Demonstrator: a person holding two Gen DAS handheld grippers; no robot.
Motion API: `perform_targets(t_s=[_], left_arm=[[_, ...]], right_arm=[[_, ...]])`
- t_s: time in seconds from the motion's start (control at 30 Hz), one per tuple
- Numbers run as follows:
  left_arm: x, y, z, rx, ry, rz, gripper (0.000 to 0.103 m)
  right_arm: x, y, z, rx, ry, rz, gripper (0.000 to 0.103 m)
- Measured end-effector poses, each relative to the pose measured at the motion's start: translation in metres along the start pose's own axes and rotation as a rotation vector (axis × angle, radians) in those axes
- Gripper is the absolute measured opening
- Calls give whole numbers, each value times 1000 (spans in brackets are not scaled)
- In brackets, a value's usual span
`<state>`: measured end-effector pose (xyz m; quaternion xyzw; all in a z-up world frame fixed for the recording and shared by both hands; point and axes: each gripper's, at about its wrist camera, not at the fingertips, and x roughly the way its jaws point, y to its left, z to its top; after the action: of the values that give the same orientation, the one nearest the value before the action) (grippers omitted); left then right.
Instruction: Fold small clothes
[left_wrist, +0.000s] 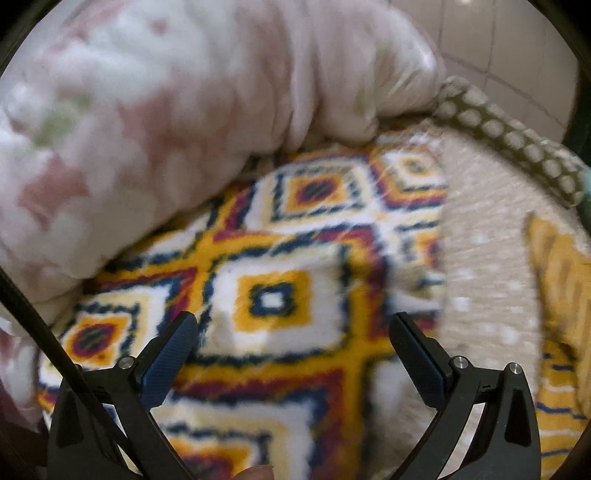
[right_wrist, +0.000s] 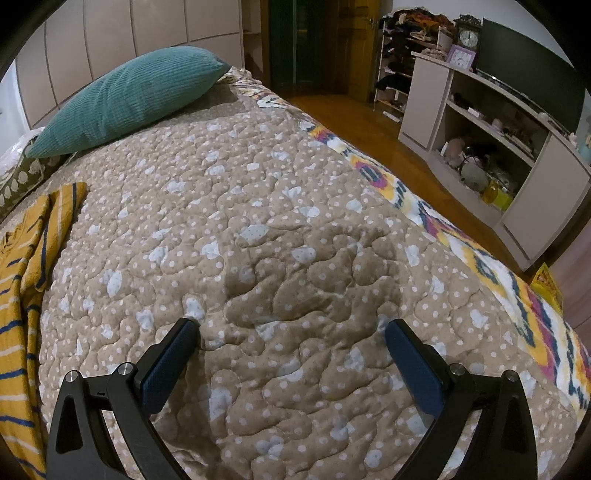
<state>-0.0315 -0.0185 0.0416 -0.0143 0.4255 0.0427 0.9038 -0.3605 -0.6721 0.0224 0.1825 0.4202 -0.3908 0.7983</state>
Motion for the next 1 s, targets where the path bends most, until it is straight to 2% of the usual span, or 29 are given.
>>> perform_targets(t_s=[0.07,0.13,0.17,0.23,0.3,0.43,0.57,0.7,1.0], left_arm=[[-28,-10,-1,32,-51,-28,103],[-65,-28,-5,80,-124,-60,103],[-82,-37,-8,104,-151,-88,103],[-113,-61,-17,155,-193,-153,103],[-138,-87,-30,211,-221,-208,103],[-162,-139,-55,300,-221,-305,103],[-172,-184,-88,374,-198,-367,103],[-172,-213,-114,402,-133,-416,103],[-135,-246,-133,438,-54,-379,103]], right_arm=[[-14,7,1,-20,-15,-18,102],[-39,10,-5,-36,-79,-27,101],[-59,18,-9,-52,-131,-31,101],[-82,30,-13,-76,-176,-22,101],[-106,44,-20,-97,-225,-1,101],[-141,72,-37,-124,-298,28,102],[-153,87,-50,-144,-297,61,102],[-152,98,-61,-169,-281,82,102],[-131,99,-69,-171,-224,105,102]])
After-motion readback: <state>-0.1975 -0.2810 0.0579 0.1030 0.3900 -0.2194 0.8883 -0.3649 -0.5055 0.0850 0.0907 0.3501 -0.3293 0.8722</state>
